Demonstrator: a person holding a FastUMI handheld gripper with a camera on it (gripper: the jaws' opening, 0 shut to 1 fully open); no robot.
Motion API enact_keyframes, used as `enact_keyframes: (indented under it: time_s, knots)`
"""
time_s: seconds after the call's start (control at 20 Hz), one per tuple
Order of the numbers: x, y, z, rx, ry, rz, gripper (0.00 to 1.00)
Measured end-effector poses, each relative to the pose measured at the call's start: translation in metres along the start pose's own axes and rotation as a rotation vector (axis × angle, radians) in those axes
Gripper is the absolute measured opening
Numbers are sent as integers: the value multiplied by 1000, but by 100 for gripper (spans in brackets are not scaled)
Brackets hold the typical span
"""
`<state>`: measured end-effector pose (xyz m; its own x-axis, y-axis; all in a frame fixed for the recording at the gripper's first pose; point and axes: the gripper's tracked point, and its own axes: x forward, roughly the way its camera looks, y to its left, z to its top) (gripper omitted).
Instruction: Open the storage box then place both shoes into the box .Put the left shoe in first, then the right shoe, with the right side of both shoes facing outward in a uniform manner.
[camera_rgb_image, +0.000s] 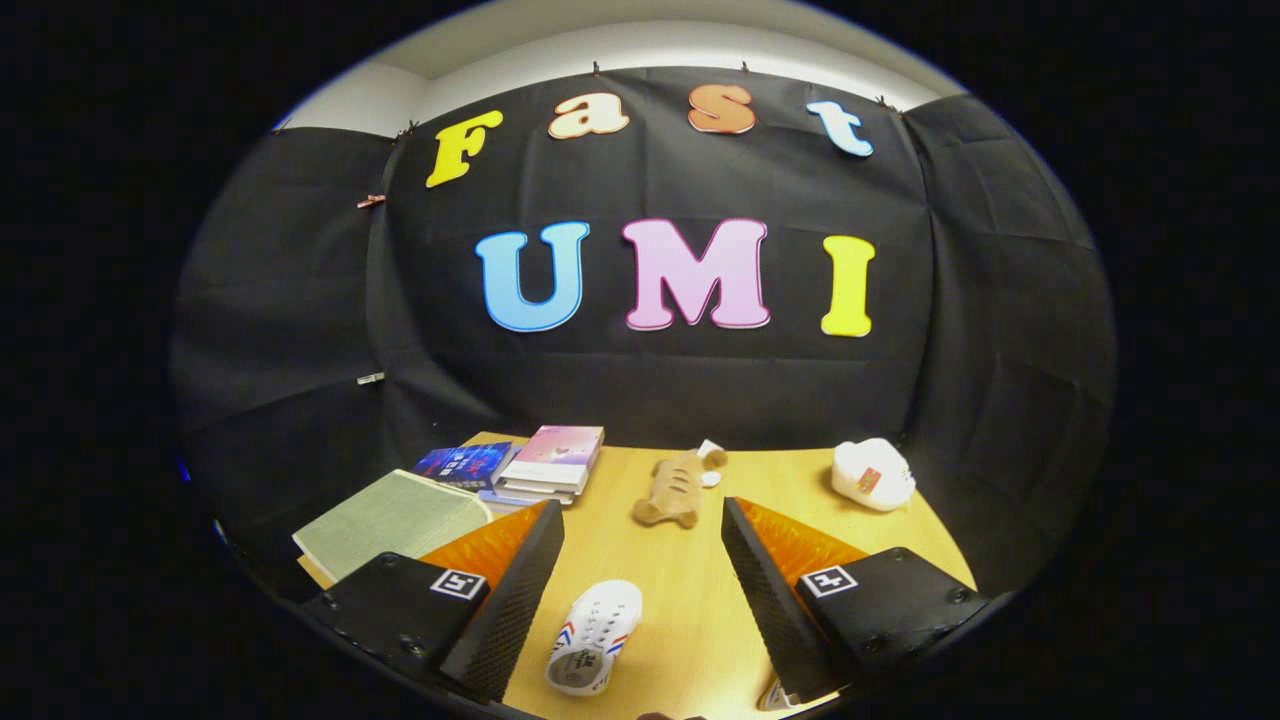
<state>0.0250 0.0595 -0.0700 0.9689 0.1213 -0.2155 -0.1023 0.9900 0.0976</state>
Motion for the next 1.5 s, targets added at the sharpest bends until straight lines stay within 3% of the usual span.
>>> enact_keyframes:
  time_s: [0.2, 0.45, 0.65, 1.05, 1.2, 1.35, 1.5]
  knots:
    - [14, 42, -40, 26, 124, 139, 99]
    - [10, 127, -91, 168, 300, 404, 99]
    - [3, 174, -125, 235, 407, 568, 99]
    - [26, 210, -165, 542, 591, 674, 98]
    - [26, 229, -172, 675, 674, 752, 98]
    - [26, 244, -173, 821, 746, 796, 98]
    - [25, 250, -165, 886, 767, 826, 96]
